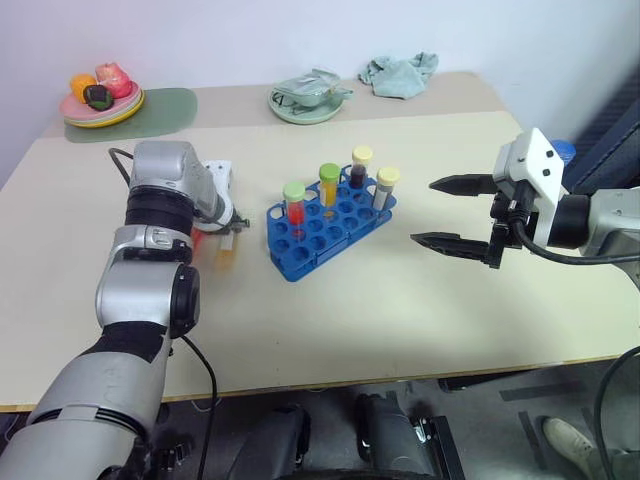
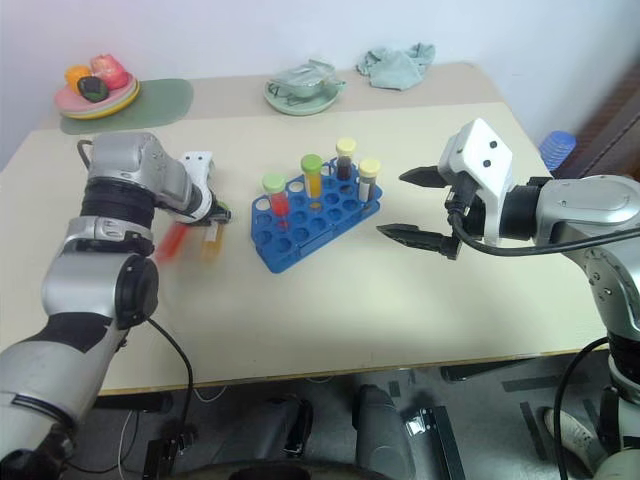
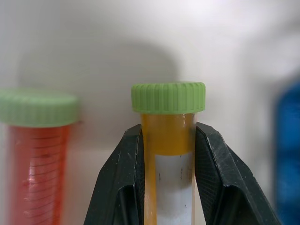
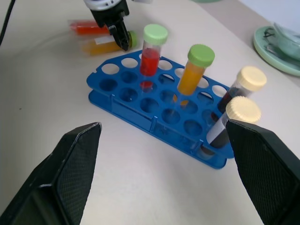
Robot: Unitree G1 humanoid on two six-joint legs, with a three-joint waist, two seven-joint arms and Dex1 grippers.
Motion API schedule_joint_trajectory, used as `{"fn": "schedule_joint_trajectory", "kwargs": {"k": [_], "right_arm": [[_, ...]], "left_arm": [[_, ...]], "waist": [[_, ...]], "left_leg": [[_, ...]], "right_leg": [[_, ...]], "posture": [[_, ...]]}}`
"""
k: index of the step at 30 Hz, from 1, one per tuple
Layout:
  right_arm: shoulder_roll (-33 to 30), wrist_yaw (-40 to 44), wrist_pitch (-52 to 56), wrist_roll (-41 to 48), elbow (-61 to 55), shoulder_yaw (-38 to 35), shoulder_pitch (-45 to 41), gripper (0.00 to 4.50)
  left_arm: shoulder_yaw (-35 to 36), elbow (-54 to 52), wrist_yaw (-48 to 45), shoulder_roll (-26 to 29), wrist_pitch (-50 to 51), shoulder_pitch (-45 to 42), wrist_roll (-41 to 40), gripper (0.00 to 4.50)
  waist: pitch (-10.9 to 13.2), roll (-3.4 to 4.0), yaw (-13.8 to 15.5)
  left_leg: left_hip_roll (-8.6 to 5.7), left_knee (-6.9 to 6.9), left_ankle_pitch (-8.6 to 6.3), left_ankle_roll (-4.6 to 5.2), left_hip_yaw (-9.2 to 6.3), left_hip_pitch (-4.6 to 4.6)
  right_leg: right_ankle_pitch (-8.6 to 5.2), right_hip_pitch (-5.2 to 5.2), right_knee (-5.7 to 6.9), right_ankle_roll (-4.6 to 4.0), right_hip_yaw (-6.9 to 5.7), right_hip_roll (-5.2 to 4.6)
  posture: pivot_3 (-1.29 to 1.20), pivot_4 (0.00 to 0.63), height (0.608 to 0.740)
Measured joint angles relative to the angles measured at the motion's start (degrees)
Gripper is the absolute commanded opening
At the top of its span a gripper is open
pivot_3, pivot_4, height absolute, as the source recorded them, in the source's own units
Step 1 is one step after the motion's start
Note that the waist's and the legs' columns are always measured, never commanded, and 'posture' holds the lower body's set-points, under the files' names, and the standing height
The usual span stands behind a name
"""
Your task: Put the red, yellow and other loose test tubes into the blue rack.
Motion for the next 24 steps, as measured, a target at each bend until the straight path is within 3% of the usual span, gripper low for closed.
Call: {"fn": "schedule_joint_trajectory", "kwargs": {"k": [3,6,9,14,19,24], "right_arm": [[-0.07,-0.71,0.20,0.35,-0.60,-1.29,1.76,4.35],[-0.01,-1.77,0.97,1.24,-1.00,-3.31,3.92,4.35],[0.36,-3.68,1.73,1.90,-1.84,-5.87,6.39,4.35],[2.11,-7.30,2.90,3.83,-6.24,-9.00,11.90,4.35],[3.12,-11.31,4.66,5.98,-10.33,-12.60,15.36,4.35],[4.92,-15.83,6.48,8.18,-16.03,-17.21,20.84,4.35]], "left_arm": [[1.96,-23.23,-7.98,5.46,0.87,10.11,-7.35,0.84],[6.22,-43.62,-20.76,11.62,-6.26,23.58,-16.45,0.84],[11.20,-52.00,-35.03,14.78,-12.10,32.10,-26.45,0.84],[15.90,-54.03,-46.51,12.62,-26.10,38.21,-32.41,0.84],[8.99,-47.00,-49.45,2.51,-45.80,34.76,-27.07,0.84],[1.94,-33.40,-50.24,-8.78,-66.42,29.60,-18.36,0.84]], "waist": [[-0.01,0.02,-0.53],[-0.02,0.04,-0.90],[-0.02,0.04,-0.50],[-0.06,0.05,0.66],[-0.05,0.03,1.83],[-0.07,0.01,1.92]], "left_leg": [[0.04,-0.07,0.00,0.00,0.11,0.02],[0.05,-0.05,0.00,0.00,0.15,0.08],[0.05,0.04,0.01,0.00,0.14,0.15],[0.06,0.14,-0.02,0.04,0.15,0.21],[0.06,0.45,-0.11,0.17,0.15,0.06],[0.06,0.57,-0.22,0.35,0.20,0.02]], "right_leg": [[0.00,-0.09,0.06,-0.01,0.04,0.00],[0.01,-0.04,0.04,-0.03,0.02,-0.02],[0.05,0.12,0.00,-0.09,-0.03,-0.02],[0.07,0.28,-0.07,-0.10,-0.07,-0.03],[0.09,0.29,-0.08,-0.07,-0.13,-0.02],[0.12,0.39,-0.17,-0.01,-0.12,-0.04]], "posture": [[0.00,0.150,0.740],[0.00,0.150,0.740],[0.00,0.150,0.740],[0.00,0.150,0.740],[0.00,0.150,0.740],[0.00,0.150,0.740]]}}
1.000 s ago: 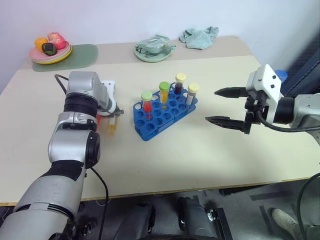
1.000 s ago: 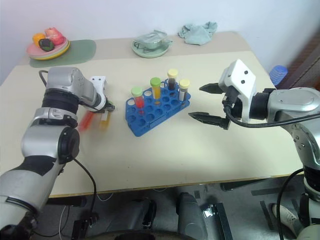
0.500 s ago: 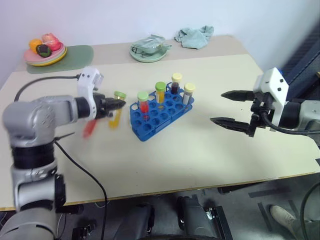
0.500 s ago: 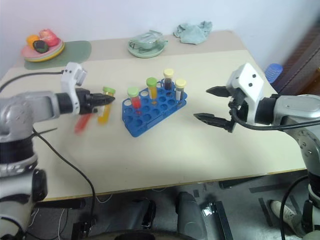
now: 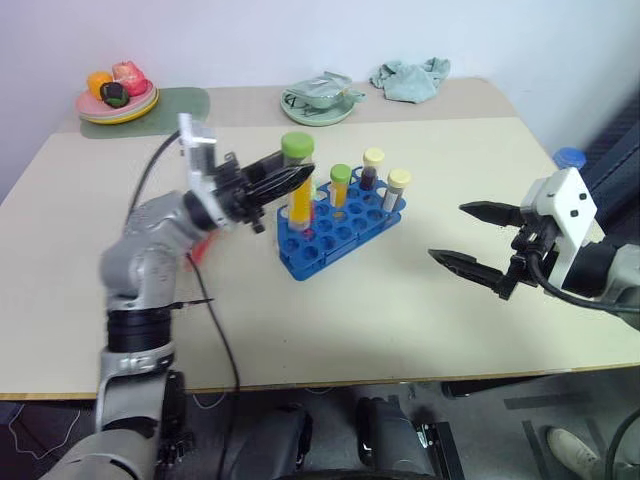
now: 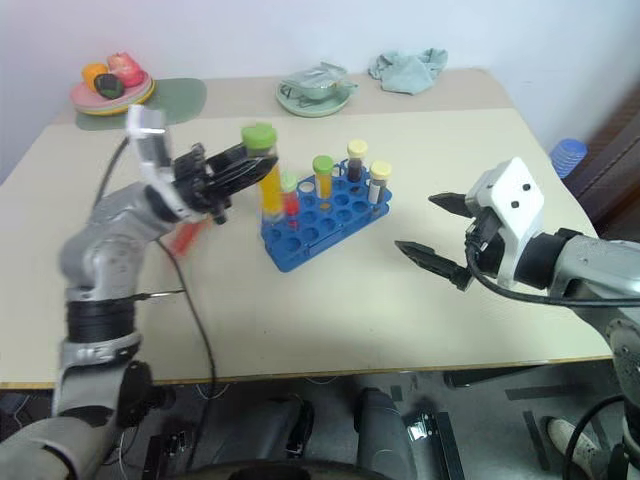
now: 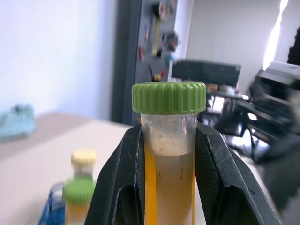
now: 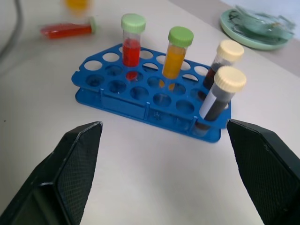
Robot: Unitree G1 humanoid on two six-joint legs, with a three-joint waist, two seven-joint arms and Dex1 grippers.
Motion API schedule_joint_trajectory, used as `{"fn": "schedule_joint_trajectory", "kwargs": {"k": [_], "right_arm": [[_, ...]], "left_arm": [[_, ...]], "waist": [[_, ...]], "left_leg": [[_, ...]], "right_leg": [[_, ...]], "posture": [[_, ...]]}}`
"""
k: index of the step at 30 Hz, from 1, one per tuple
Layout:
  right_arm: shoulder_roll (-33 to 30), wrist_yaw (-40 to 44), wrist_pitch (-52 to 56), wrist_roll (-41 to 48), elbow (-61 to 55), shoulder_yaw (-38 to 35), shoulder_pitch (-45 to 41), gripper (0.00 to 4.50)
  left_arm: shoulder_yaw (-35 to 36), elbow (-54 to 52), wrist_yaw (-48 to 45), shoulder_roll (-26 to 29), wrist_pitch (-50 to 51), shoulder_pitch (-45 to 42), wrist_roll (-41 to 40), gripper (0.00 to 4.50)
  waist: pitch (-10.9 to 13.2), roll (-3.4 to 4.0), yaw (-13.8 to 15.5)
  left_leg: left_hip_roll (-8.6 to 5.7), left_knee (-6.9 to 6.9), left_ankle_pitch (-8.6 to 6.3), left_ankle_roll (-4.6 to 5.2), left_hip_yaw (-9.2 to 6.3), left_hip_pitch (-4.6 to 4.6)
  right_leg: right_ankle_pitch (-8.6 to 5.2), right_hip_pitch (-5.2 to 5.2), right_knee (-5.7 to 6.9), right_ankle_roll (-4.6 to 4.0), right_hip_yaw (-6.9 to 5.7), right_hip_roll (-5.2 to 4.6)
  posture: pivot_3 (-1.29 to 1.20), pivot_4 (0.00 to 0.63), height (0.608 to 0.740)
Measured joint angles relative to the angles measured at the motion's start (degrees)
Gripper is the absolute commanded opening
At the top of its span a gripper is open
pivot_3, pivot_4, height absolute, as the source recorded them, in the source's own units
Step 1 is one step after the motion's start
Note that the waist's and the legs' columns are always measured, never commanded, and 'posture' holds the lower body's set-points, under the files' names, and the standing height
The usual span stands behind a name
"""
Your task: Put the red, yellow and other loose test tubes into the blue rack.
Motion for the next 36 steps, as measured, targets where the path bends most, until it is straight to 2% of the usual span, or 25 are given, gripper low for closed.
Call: {"fn": "schedule_joint_trajectory", "kwargs": {"k": [2,6,13,21,27,36], "right_arm": [[0.41,-2.28,1.04,1.01,-2.48,-2.50,2.07,4.35],[1.27,-6.57,2.71,3.76,-6.39,-5.20,3.86,4.35],[2.17,-13.76,4.30,9.80,-10.81,-8.36,6.53,4.35],[0.67,-18.33,4.26,14.43,-10.75,-9.49,7.32,4.35],[0.32,-20.09,2.80,15.75,-10.57,-8.96,7.44,4.35],[-0.80,-20.23,1.19,16.03,-9.18,-8.87,7.99,4.35]], "left_arm": [[-3.49,6.60,0.35,-3.85,-8.49,-0.92,4.72,0.84],[-7.60,14.36,5.22,-8.92,-18.73,-1.13,12.18,0.84],[-11.16,15.10,18.07,-13.83,-27.36,-1.12,22.15,0.84],[-14.77,16.07,24.47,-16.40,-29.62,-0.24,26.30,0.84],[-15.12,22.70,28.49,-15.77,-34.07,-0.39,29.83,0.84],[-15.38,27.25,28.84,-17.24,-38.77,-1.02,29.73,0.84]], "waist": [[0.00,0.00,-0.08],[0.02,-0.03,-0.10],[0.02,-0.04,0.05],[0.02,-0.04,0.02],[0.02,-0.06,0.08],[-0.01,-0.06,0.08]], "left_leg": [[0.00,0.01,-0.02,0.03,0.06,0.02],[0.01,0.05,-0.03,0.03,0.07,0.00],[0.01,0.12,-0.06,0.09,0.08,-0.01],[0.01,0.13,-0.07,0.11,0.10,0.00],[0.01,0.14,-0.07,0.11,0.10,0.00],[0.01,0.15,-0.11,0.17,0.10,0.13]], "right_leg": [[0.02,0.00,-0.01,0.03,0.05,0.01],[0.03,-0.01,0.01,0.06,0.08,0.01],[0.07,0.02,0.00,0.12,0.09,0.02],[0.07,0.03,0.01,0.13,0.10,0.04],[0.07,0.05,0.00,0.14,0.10,0.04],[0.07,0.23,-0.06,0.16,0.09,0.04]], "posture": [[0.00,0.150,0.740],[0.00,0.150,0.740],[0.00,0.150,0.740],[0.00,0.150,0.740],[0.00,0.150,0.740],[0.00,0.150,0.740]]}}
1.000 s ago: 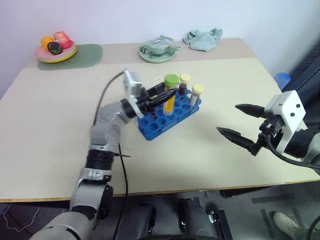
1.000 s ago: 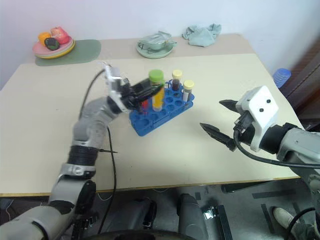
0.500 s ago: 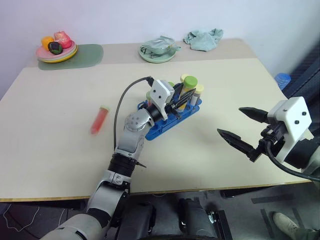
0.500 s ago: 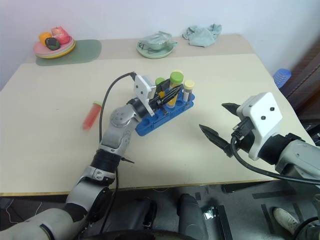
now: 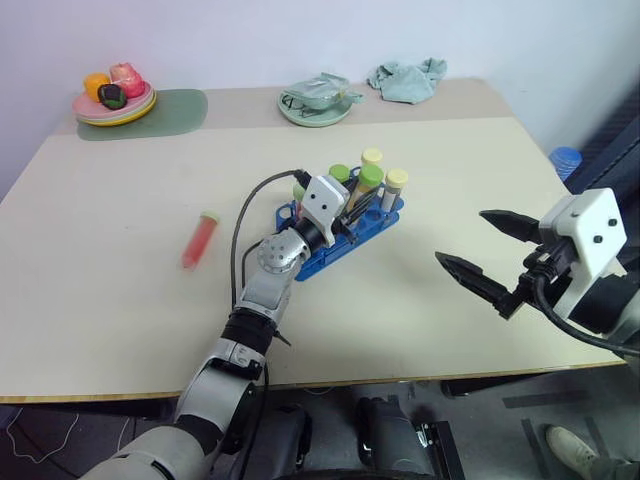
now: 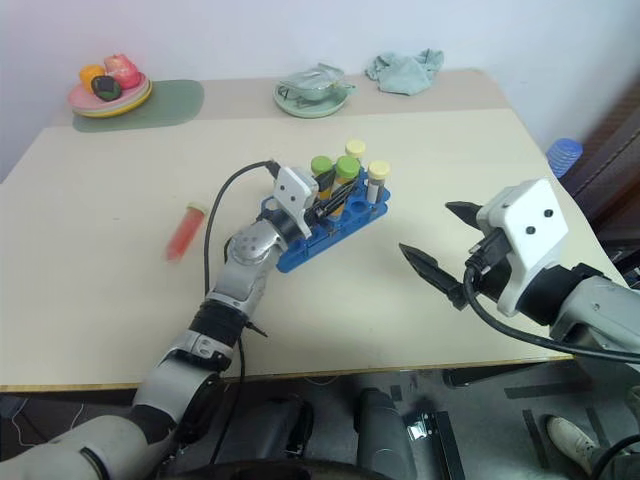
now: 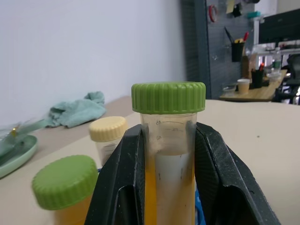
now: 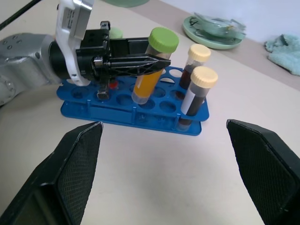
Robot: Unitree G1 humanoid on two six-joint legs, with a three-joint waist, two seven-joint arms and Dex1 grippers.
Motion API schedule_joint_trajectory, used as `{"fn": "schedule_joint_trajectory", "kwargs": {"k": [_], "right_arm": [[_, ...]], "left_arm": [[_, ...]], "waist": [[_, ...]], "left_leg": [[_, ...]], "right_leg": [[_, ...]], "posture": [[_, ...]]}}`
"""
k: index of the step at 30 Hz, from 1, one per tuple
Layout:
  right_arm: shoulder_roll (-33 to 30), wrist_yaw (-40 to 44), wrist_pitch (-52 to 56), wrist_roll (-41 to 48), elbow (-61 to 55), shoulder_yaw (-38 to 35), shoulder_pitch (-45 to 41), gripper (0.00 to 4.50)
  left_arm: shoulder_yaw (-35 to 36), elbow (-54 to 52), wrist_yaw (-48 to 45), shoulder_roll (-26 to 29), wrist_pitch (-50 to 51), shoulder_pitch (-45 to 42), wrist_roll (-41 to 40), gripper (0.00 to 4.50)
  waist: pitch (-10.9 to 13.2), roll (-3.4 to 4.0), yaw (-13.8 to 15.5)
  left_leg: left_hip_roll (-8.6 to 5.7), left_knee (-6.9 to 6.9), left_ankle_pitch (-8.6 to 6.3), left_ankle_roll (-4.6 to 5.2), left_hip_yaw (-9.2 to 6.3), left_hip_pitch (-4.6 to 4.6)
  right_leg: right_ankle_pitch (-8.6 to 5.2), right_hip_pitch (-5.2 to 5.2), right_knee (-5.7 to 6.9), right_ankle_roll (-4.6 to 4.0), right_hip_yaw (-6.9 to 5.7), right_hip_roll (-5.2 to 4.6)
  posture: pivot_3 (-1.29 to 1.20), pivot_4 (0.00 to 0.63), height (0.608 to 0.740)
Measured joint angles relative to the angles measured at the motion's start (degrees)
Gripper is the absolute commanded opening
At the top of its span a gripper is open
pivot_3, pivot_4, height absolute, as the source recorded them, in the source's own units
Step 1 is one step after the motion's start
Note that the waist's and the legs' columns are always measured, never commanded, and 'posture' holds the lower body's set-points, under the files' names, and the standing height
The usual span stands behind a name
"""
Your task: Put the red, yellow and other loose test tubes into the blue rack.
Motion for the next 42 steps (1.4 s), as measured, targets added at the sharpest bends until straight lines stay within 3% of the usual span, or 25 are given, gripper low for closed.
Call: {"fn": "schedule_joint_trajectory", "kwargs": {"k": [18,27,42], "right_arm": [[-1.67,-0.05,-1.20,0.68,0.27,-0.58,2.02,4.35],[-1.64,-0.92,-2.05,0.63,0.22,-0.56,2.17,4.35],[1.46,-1.33,-5.62,1.73,-2.77,-3.61,13.42,4.35]], "left_arm": [[0.68,2.19,-1.78,0.12,0.56,-0.99,-2.93,0.84],[1.07,8.68,-2.34,-0.20,1.41,-3.09,-3.05,0.84],[0.45,9.67,-5.85,1.50,-0.05,-3.29,-2.53,0.84]], "waist": [[-0.02,0.00,0.01],[-0.06,0.03,-0.07],[-0.09,0.08,-0.19]], "left_leg": [[0.00,0.02,-0.04,0.07,-0.02,0.04],[0.02,0.02,-0.08,0.14,-0.04,0.06],[0.02,0.03,-0.14,0.25,-0.03,0.11]], "right_leg": [[0.05,0.14,-0.18,0.10,-0.01,0.01],[0.11,0.27,-0.43,0.21,-0.03,0.06],[0.19,0.43,-0.69,0.34,0.00,0.07]], "posture": [[0.00,0.150,0.740],[0.00,0.150,0.740],[0.00,0.150,0.740]]}}
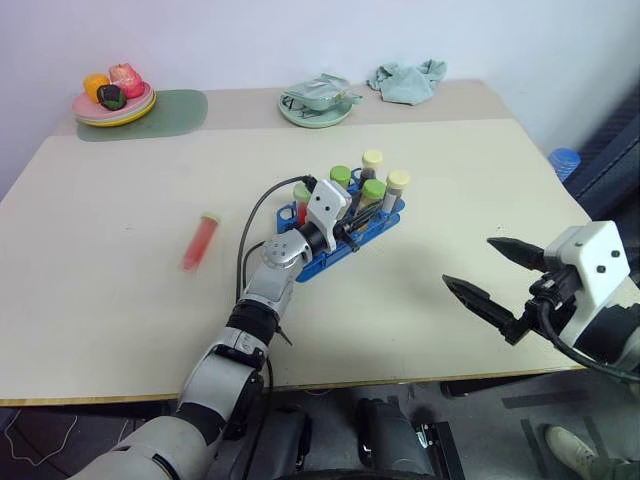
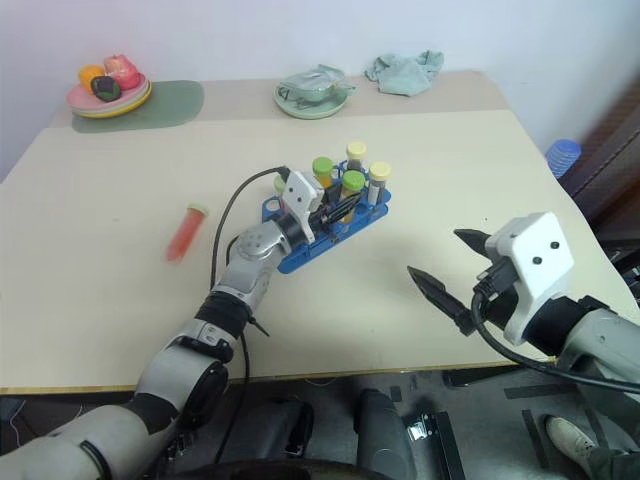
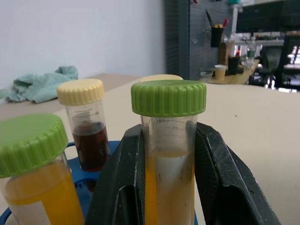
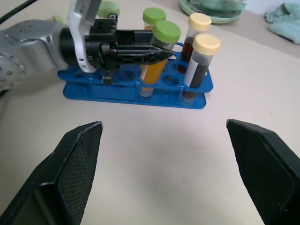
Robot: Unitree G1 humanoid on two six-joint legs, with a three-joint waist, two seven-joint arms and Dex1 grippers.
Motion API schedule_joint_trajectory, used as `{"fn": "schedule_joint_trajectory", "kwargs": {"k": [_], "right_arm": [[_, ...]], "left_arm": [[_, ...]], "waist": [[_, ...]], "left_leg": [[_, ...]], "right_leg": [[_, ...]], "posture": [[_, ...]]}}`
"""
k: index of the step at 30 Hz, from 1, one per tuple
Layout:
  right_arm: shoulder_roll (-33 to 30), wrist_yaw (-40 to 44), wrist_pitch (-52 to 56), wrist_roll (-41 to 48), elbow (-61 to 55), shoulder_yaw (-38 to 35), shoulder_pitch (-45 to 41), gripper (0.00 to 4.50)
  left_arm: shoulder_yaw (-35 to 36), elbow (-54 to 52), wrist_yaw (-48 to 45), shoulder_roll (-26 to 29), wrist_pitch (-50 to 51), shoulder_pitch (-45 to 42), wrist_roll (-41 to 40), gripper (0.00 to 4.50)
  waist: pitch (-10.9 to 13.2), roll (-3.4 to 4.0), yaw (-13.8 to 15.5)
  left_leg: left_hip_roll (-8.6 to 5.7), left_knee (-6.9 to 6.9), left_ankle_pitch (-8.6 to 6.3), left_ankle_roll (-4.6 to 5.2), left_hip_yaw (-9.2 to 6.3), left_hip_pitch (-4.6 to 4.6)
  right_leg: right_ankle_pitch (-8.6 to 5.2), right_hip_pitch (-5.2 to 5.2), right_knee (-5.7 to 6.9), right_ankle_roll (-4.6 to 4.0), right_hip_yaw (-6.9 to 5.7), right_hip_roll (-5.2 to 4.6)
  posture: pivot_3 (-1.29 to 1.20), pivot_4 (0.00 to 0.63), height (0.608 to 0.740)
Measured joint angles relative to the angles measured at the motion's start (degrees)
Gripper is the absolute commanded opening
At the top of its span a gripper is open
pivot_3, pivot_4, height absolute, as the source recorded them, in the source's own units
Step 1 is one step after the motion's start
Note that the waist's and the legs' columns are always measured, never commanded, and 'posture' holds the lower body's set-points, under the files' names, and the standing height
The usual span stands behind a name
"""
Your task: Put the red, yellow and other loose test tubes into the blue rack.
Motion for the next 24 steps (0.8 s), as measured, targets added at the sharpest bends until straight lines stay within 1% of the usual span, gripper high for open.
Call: {"fn": "schedule_joint_trajectory", "kwargs": {"k": [1,2,3,7,9,12,15,17,19,21,22,24], "right_arm": [[0.00,-0.08,-0.23,0.06,0.01,0.11,0.00,4.35],[0.00,-0.12,-0.53,0.17,0.02,0.23,0.00,4.35],[-0.01,-0.14,-0.87,0.29,0.05,0.30,-0.01,4.35],[-0.37,0.14,-1.25,0.77,0.23,0.33,-0.16,4.35],[-0.81,0.73,-1.48,0.89,0.69,0.34,-0.22,4.35],[-1.44,2.01,-1.76,0.63,2.41,1.23,-0.98,4.35],[-2.31,3.54,-2.27,-0.10,4.33,3.39,-3.15,4.35],[-2.66,4.84,-2.80,-0.96,5.82,5.28,-4.56,4.35],[-2.77,6.57,-3.82,-2.41,8.05,8.16,-7.21,4.35],[-2.78,8.19,-4.61,-4.07,10.33,10.62,-9.09,4.35],[-2.79,9.11,-5.01,-5.10,11.57,12.14,-10.34,4.35],[-2.76,10.77,-5.93,-6.85,13.38,14.88,-12.68,4.35]], "left_arm": [[0.34,-0.03,-1.03,-0.03,0.26,0.13,-1.04,0.84],[0.88,-0.04,-2.03,0.00,0.67,0.25,-2.18,1.87],[1.36,-0.10,-3.12,0.03,1.02,0.78,-3.00,2.21],[2.25,-2.39,-3.93,0.27,2.10,2.90,-4.32,4.30],[2.50,-5.39,-3.84,1.06,2.49,4.51,-4.81,4.30],[2.74,-13.27,-4.53,3.06,4.43,7.63,-6.19,4.30],[3.79,-24.12,-6.30,6.82,9.80,10.57,-10.19,4.30],[5.49,-30.80,-6.68,10.14,15.82,11.05,-14.14,4.30],[9.16,-35.86,-6.12,14.86,26.13,9.65,-21.55,4.30],[14.54,-38.20,-4.24,19.55,34.50,6.21,-27.75,4.30],[17.15,-38.06,-2.31,21.82,38.53,3.64,-30.06,4.30],[21.00,-36.90,1.95,25.75,42.49,-0.15,-30.91,4.30]], "waist": [[0.00,0.00,0.01],[0.00,0.00,0.00],[-0.01,0.02,0.00],[-0.01,0.02,0.19],[-0.01,0.02,0.16],[-0.01,0.02,-0.04],[-0.01,0.02,0.02],[-0.01,0.02,0.09],[0.01,0.00,-0.09],[0.01,0.01,-0.03],[0.02,0.01,-0.02],[0.00,0.03,0.00]], "left_leg": [[0.01,0.00,0.00,0.00,0.00,0.00],[0.01,-0.01,0.00,0.00,0.00,0.00],[0.01,-0.02,-0.01,0.01,0.00,0.00],[0.01,0.04,-0.01,0.02,0.00,-0.02],[0.01,0.04,-0.03,0.05,0.00,-0.02],[0.01,0.03,-0.03,0.06,0.00,-0.02],[0.02,0.05,-0.03,0.05,0.00,-0.02],[0.01,0.05,-0.04,0.06,0.00,-0.02],[0.02,0.08,-0.03,0.06,0.00,-0.04],[0.02,0.07,-0.03,0.05,-0.01,-0.02],[0.02,0.07,-0.03,0.05,-0.01,-0.03],[0.01,0.06,-0.04,0.06,0.00,-0.01]], "right_leg": [[0.00,0.00,0.00,0.00,0.00,0.01],[0.00,-0.01,0.00,0.00,-0.01,0.01],[0.00,-0.01,-0.01,0.00,-0.01,0.01],[0.01,0.02,-0.03,0.02,-0.01,0.00],[0.01,0.03,-0.05,0.02,-0.01,0.00],[0.01,0.01,-0.05,0.02,0.00,0.01],[0.01,0.02,-0.04,0.02,-0.01,0.01],[0.01,0.02,-0.05,0.02,-0.01,0.01],[0.01,-0.01,-0.03,0.02,-0.02,0.03],[0.01,-0.01,-0.01,0.02,-0.04,0.04],[0.01,-0.02,-0.03,0.02,-0.06,0.05],[0.01,0.00,-0.05,0.02,-0.08,0.05]], "posture": [[0.00,0.150,0.740],[0.00,0.150,0.740],[0.00,0.150,0.740],[0.00,0.150,0.740],[0.00,0.150,0.740],[0.00,0.150,0.740],[0.00,0.150,0.740],[0.00,0.150,0.740],[0.00,0.150,0.740],[0.00,0.150,0.740],[0.00,0.150,0.740],[0.00,0.150,0.740]]}}
